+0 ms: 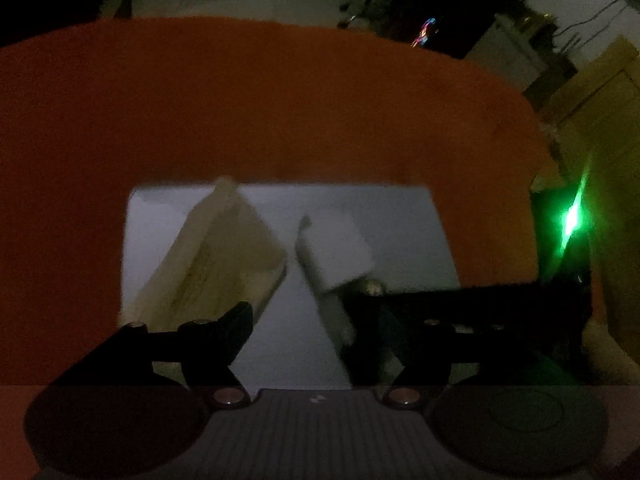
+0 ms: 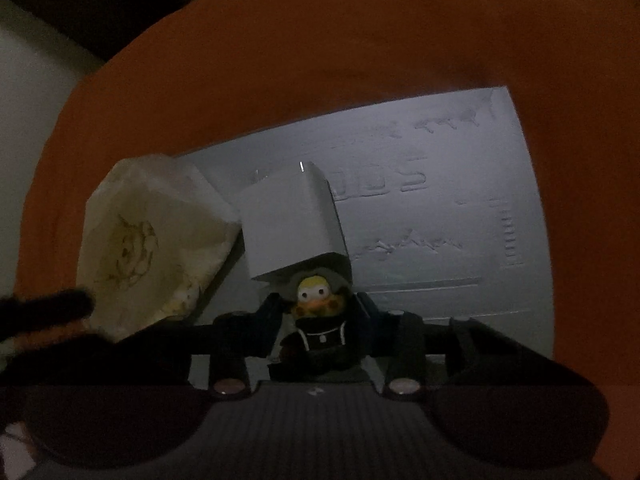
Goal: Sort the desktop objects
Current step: 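Close the right tool on the hooded figurine while the left tool grasps the small white tube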
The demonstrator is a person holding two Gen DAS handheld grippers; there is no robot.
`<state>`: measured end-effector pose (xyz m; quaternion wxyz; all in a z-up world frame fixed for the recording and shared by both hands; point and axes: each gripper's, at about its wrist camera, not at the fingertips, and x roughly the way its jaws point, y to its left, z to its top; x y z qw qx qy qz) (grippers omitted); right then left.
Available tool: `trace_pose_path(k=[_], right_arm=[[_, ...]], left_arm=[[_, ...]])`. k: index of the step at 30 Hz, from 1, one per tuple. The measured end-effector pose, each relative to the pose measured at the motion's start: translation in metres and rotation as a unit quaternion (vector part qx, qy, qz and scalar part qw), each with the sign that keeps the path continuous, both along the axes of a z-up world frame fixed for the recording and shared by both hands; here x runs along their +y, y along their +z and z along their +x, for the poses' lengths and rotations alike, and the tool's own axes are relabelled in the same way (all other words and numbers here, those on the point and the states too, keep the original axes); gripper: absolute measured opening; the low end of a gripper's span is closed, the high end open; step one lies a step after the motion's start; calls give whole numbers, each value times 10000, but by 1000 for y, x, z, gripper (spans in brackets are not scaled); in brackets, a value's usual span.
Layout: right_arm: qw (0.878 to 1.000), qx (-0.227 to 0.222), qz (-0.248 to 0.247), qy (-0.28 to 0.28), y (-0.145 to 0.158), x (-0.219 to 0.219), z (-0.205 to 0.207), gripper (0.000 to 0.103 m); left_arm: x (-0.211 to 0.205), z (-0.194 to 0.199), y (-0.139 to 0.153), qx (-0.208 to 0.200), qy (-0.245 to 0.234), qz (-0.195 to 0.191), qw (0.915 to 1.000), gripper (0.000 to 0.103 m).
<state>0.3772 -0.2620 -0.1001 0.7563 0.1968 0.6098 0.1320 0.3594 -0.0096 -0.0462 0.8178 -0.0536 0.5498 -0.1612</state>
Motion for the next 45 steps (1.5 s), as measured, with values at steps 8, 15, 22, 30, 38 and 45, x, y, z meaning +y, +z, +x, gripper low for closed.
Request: trace_pose_path(k=[8,15,22,30,38,45], right_arm=[[9961,-266,-832,-99,14,-32,-14,41],[9931,-220,-1154,18,10,-25,-19,41],[9950,-84,-994,25,10,-37,-16,44],[9948,-54,-1016,-16,12,-39,-14,42],[9949,-167,-995,-26,5,-30,-18,42],[9944,-228,-1026,-56,4,-25,-21,42]], left_arm=[[-30,16,-29,502,125,-265,9983,85],[-53,17,-40,631,49,200,9978,59],[-48,12,-62,994,473,341,9933,54],[-51,9,-83,1051,833,615,9891,51],[-63,2,-85,675,812,1025,9891,18],[-67,-8,-77,322,760,1348,9874,16]])
